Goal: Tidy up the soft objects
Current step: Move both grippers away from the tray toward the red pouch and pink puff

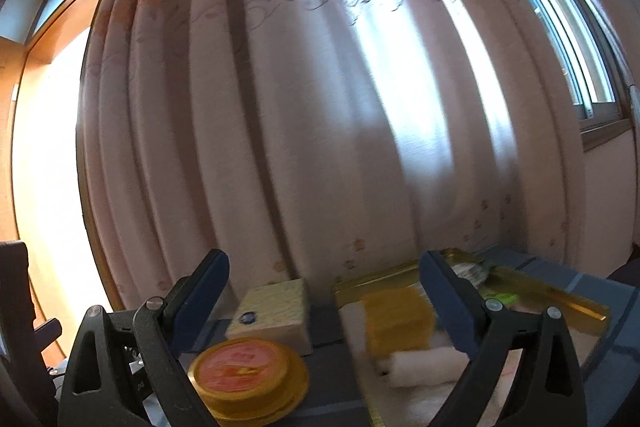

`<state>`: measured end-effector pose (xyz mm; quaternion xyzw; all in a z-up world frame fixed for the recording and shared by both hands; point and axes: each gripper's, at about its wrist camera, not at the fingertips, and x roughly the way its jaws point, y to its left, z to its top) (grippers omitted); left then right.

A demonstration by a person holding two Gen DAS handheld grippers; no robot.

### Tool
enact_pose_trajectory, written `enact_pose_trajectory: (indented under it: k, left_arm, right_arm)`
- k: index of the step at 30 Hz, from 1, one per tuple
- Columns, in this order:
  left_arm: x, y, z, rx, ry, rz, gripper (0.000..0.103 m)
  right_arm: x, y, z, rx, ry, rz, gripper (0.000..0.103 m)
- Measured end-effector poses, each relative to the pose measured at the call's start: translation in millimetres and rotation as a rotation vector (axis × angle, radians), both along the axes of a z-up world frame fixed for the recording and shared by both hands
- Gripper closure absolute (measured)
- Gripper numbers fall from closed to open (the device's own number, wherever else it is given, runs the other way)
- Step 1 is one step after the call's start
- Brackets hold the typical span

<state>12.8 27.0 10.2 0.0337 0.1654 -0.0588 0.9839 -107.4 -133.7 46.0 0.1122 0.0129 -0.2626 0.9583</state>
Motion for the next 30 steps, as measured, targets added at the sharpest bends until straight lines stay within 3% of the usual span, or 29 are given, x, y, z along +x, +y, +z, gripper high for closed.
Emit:
enact_pose_trajectory:
  k: [16,30]
  left_arm:
    - [36.5,76.1,-3.7,-0.04,0.034,0.106,0.001]
    - [74.5,146.4,-8.9,-0.041,0.079,0.279,0.001]
  right_arm:
    - [50.5,69.0,-2.0,-0.012,0.066,0.161,0.006]
    - [95.1,101.4,-9.8,0.033,0.18,0.294,0.006]
